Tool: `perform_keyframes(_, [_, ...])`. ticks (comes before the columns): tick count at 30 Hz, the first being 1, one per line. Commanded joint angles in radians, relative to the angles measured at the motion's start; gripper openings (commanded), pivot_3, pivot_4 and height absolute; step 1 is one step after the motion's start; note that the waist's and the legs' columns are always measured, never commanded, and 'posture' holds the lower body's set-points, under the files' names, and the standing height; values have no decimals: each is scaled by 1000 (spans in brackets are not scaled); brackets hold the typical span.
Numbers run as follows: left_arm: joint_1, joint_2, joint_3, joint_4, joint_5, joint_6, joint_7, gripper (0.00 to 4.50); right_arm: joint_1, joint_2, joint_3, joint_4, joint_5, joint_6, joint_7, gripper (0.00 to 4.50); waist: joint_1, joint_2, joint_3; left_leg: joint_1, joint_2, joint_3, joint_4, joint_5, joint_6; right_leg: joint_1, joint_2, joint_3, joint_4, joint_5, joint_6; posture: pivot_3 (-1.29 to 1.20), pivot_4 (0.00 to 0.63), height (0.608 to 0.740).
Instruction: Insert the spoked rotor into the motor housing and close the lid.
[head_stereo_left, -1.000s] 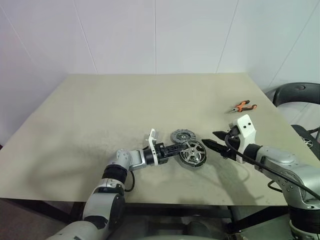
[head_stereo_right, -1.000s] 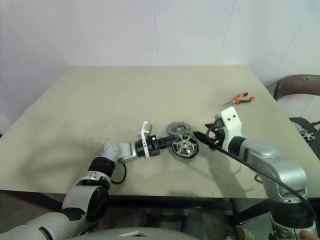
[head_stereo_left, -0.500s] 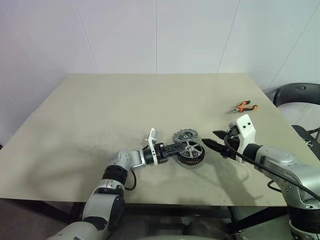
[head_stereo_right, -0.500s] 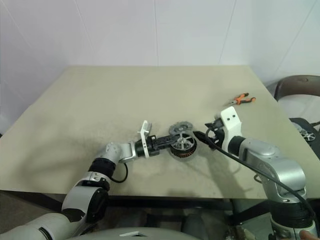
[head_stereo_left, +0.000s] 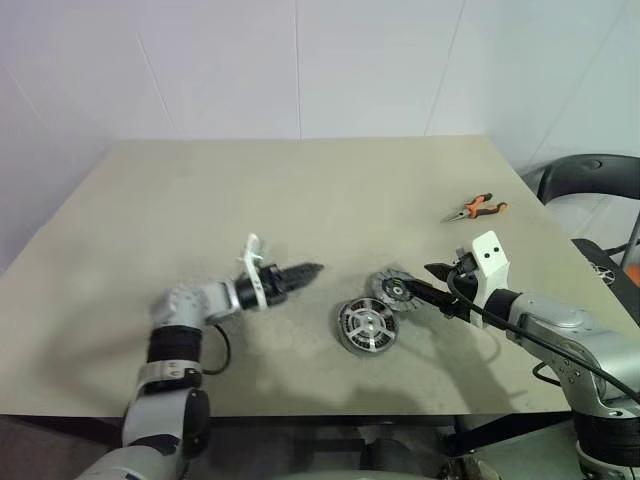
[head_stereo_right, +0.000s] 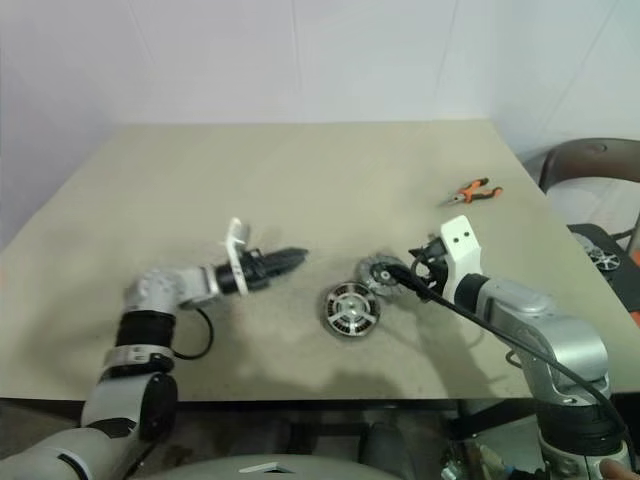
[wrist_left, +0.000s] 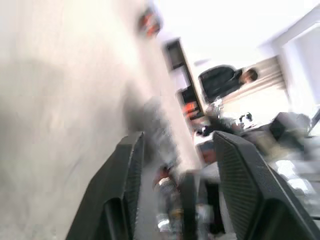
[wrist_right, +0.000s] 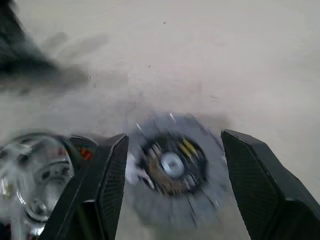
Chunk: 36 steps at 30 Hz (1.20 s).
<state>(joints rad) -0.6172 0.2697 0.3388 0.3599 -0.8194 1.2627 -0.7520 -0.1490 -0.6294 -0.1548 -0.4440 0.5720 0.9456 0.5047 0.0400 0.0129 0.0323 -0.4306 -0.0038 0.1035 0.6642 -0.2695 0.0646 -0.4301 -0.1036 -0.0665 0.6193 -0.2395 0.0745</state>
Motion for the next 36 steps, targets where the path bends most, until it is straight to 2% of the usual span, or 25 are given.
perform_keyframes(1, [-42, 46, 81, -92, -93, 72, 33, 2317, -11, 14, 4, -12, 2, -25, 2, 3078, 1, 0, 0, 0, -1, 0, 0, 0, 0, 0, 0, 0, -1, 0, 0, 0, 0, 740])
perform_keyframes(8, [-20, 104, 149, -112, -100, 78, 122, 2317, -1, 37, -10, -21, 26, -7, -5, 3078, -2, 0, 0, 0, -3, 0, 1, -3, -2, 2, -3, 0, -3, 0, 0, 0, 0, 740])
perform_keyframes(13, [31, 82, 165, -193, -141, 100, 177, 2317, -57, 27, -132, -65, 251, 116, 48, 3078, -2, 0, 0, 0, -3, 0, 1, -2, -2, 2, -3, 0, -2, 0, 0, 0, 0, 740])
perform_keyframes(16, [57, 66, 166, -269, -191, 130, 194, 2317, -69, -57, -156, -103, 352, 171, 121, 3078, 0, 0, 0, 0, -3, 0, 1, -2, -2, 2, -4, 0, -1, 0, 0, 0, 0, 740])
perform_keyframes(19, [101, 79, 139, -335, -216, 141, 183, 2359, -19, -174, -158, -148, 378, 149, 242, 2480, 0, 0, 0, 0, -4, 0, 1, -3, -2, 2, -4, 0, -2, 0, 0, 0, 0, 740])
perform_keyframes(21, [139, 103, 102, -381, -212, 132, 163, 2359, 36, -277, -99, -175, 307, 93, 321, 1829, -2, 0, 0, 0, -4, 0, 0, -3, -1, 2, -4, 0, -3, 0, 0, 0, 0, 740])
perform_keyframes(24, [194, 142, 39, -450, -209, 108, 122, 2359, 92, -427, 63, -202, 63, -103, 381, 812, -3, -1, 1, 0, -4, 1, 0, -3, -1, 2, -4, 0, -3, 0, -1, 0, 0, 740])
perform_keyframes(27, [215, 157, 3, -457, -195, 73, 104, 2359, 34, -461, 173, -178, -76, -249, 418, 812, -3, -1, 1, 2, -4, 1, 2, -3, -2, 3, -4, 0, -3, 0, -1, 0, 0, 740])
perform_keyframes(30, [220, 154, -15, -440, -182, 39, 105, 2359, -27, -451, 288, -94, -255, -406, 421, 812, -2, -1, 1, 5, -4, 1, 3, -3, -2, 3, -4, 0, -3, 0, 0, 0, 0, 740])
perform_keyframes(36, [271, 149, -35, -488, -196, 17, 118, 2359, -72, -413, 326, -39, -315, -487, 469, 812, -1, -2, 2, 4, -4, 1, 3, -2, -2, 4, -4, 0, -3, 0, 0, 0, 0, 740])
